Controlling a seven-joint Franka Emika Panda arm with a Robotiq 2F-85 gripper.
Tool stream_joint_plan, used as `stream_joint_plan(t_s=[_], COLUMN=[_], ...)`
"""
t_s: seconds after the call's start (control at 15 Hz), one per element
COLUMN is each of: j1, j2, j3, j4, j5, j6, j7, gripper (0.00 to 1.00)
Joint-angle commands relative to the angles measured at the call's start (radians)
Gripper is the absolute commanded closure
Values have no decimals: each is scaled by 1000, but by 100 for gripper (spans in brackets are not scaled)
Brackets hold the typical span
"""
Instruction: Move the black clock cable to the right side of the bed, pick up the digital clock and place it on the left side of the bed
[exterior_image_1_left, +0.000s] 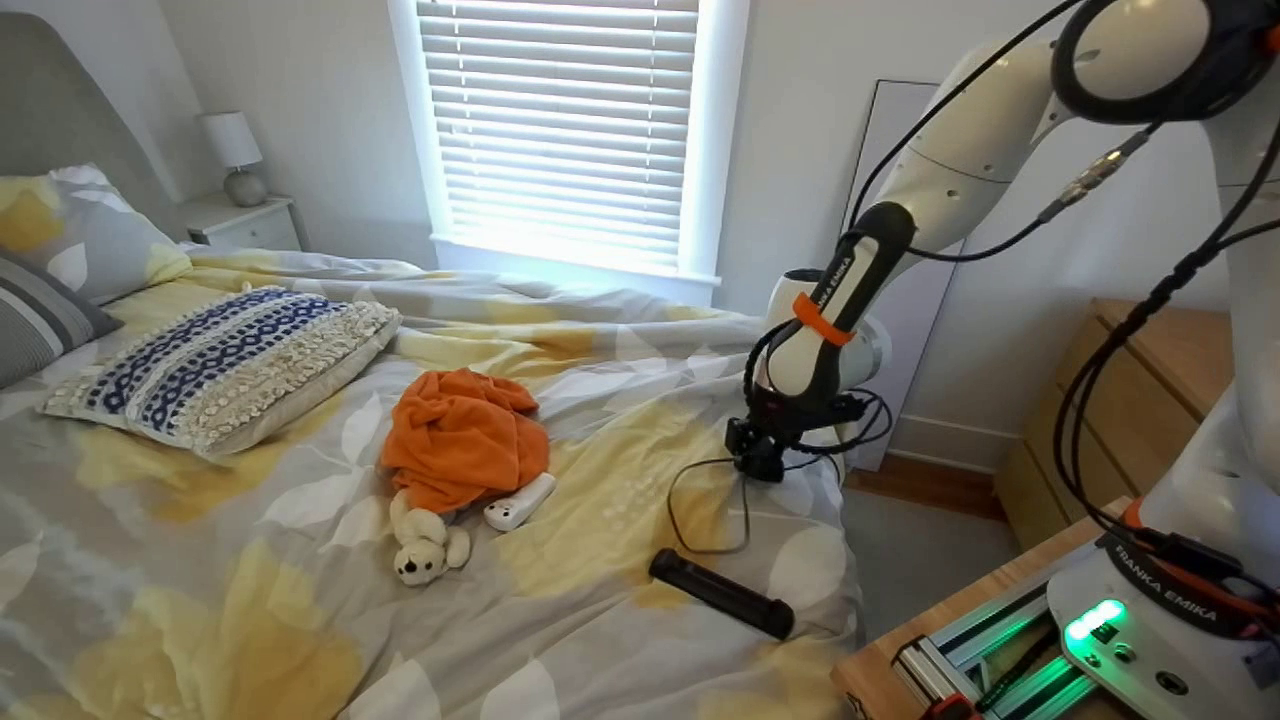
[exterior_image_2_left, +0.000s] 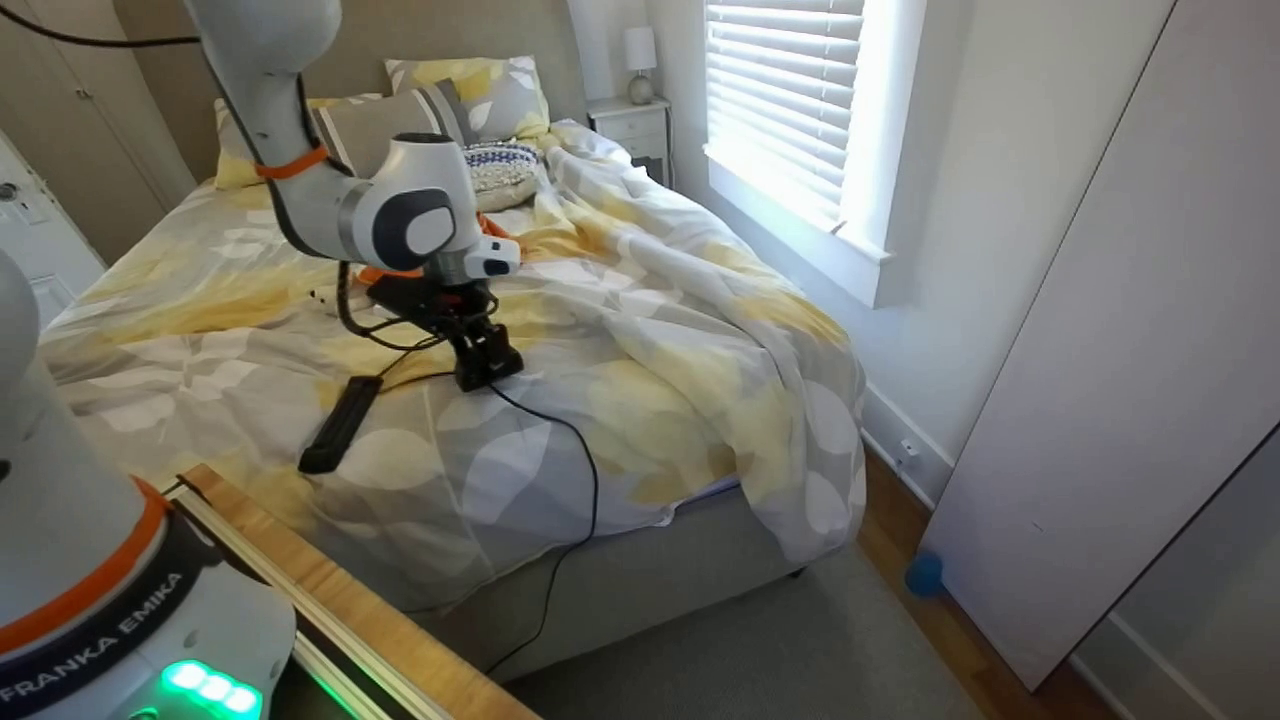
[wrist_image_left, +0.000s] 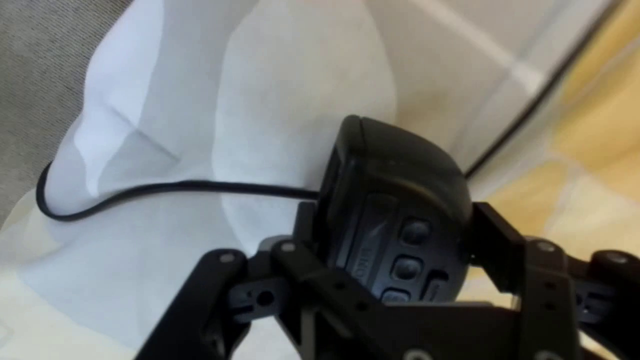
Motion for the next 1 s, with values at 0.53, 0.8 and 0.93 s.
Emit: stream_joint_plan(t_s=[0.53,0.8,0.93], j1=[190,173,167], j2=[-207,-235,-235], j3=[94,120,120], j4=[-196,-217,-217], j5=[-234,-246,-248], j6=[-7,-10,-10], j7=[-19,-62,-70], gripper=[24,24,24])
